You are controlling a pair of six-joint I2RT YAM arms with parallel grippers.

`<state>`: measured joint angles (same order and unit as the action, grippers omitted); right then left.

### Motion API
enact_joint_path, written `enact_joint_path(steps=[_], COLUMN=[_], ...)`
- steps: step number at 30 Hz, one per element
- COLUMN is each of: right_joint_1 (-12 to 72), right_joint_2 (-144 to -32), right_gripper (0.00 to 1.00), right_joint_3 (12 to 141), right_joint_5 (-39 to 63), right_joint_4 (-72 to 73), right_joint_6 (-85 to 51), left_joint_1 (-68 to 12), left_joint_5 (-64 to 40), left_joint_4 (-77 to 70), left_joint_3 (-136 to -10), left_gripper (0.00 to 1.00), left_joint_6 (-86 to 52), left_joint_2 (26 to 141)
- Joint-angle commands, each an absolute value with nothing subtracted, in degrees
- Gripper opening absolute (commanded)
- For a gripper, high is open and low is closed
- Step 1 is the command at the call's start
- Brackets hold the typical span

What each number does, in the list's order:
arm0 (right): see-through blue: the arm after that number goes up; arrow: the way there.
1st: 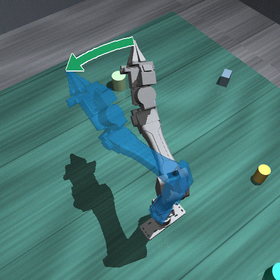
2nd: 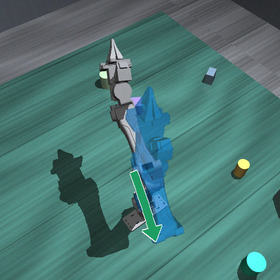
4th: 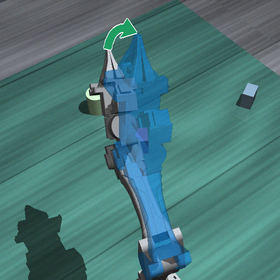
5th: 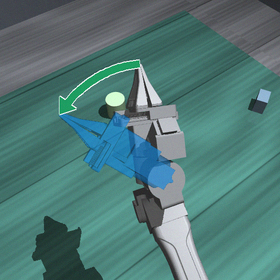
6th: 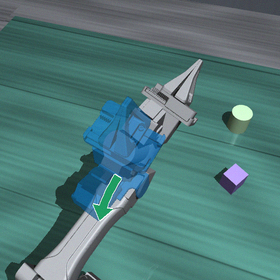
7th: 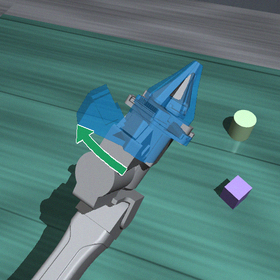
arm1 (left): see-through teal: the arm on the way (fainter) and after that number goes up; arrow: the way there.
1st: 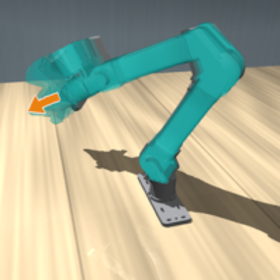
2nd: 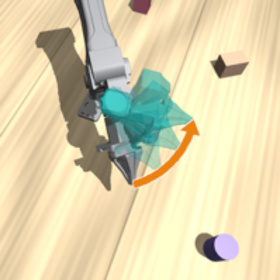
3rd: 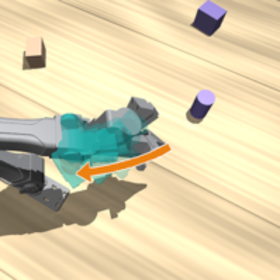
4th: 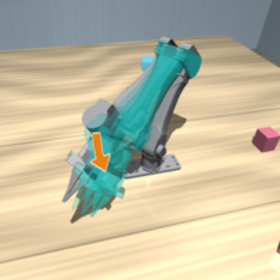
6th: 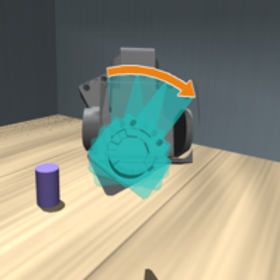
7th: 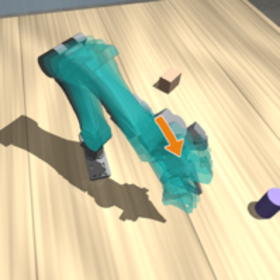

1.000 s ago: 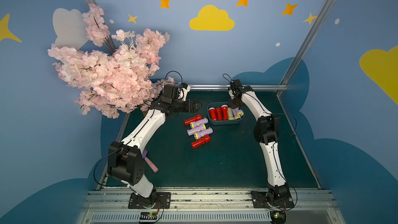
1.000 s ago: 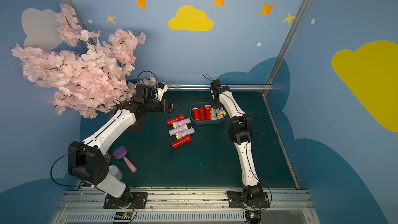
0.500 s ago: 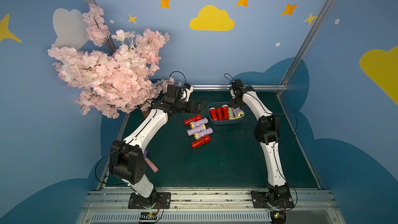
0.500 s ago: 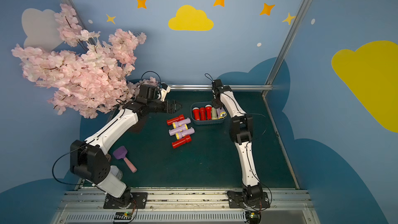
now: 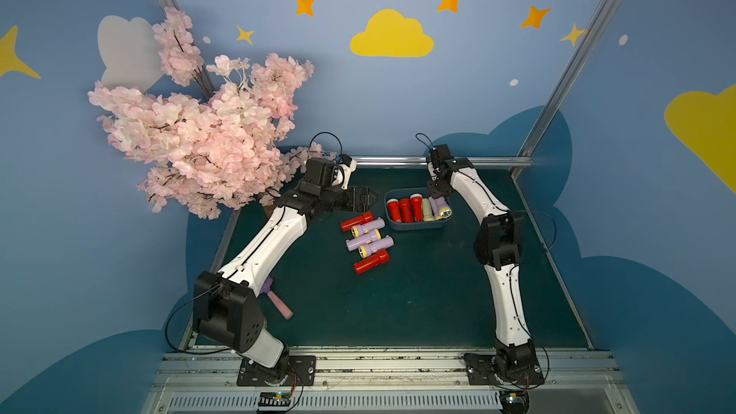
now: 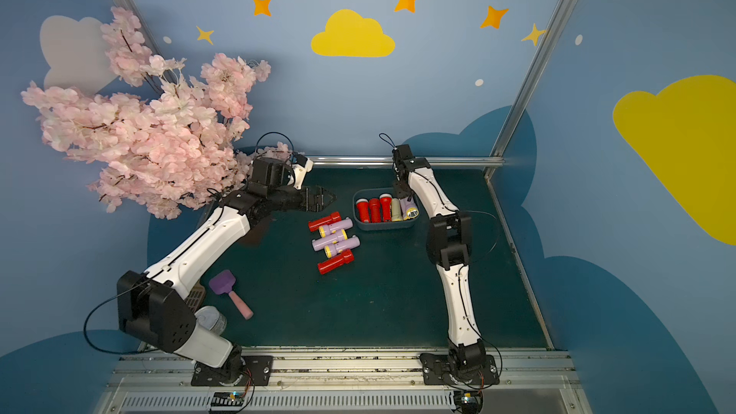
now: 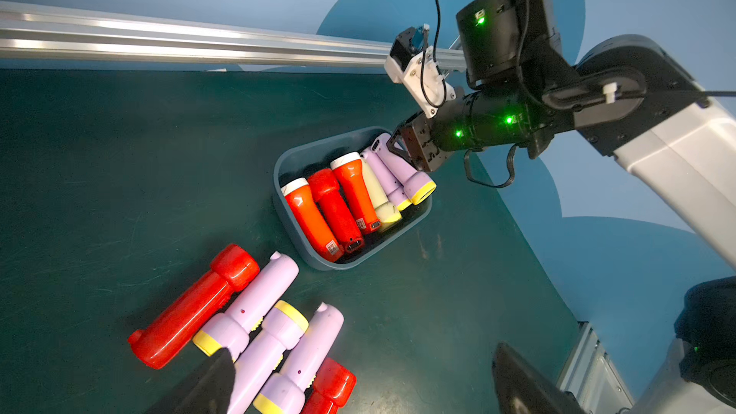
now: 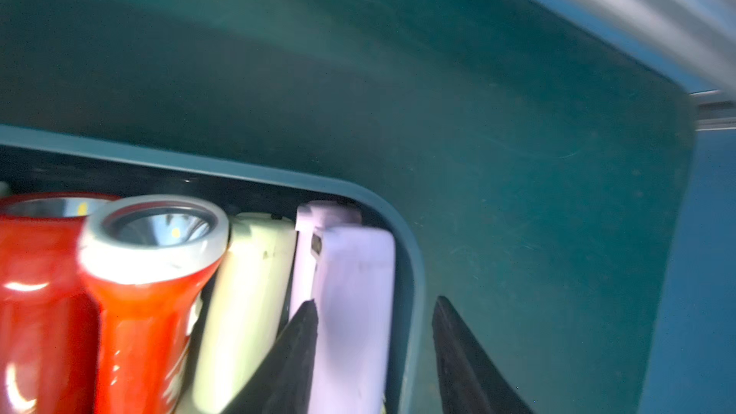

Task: Put the flashlights into the storage boxes
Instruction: Place the flashlight at the storage box, then pick up the flashlight from the center of the board.

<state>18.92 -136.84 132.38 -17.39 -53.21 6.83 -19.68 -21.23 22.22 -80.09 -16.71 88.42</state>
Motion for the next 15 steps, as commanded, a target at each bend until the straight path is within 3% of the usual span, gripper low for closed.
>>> enact_joint_path(steps=[1, 15], right_joint_1=[21.1, 33.4], right_joint_2=[-130.7, -119.3], right_gripper=[0.48, 0.48], right_joint_3=[130.7, 114.8], right_joint_5=[-18.2, -6.9], right_joint_4=[-51.7, -52.6], right_joint_6=[8.0, 7.1], left_joint_1=[-20.1, -20.5], left_joint_5=[-20.6, -15.6], left_joint_4=[22.9, 23.4], left_joint_3=[-78.7, -64.7], left_gripper=[0.99, 0.99], left_joint_6=[-16.4, -18.4], left_joint_2=[86.4, 72.7])
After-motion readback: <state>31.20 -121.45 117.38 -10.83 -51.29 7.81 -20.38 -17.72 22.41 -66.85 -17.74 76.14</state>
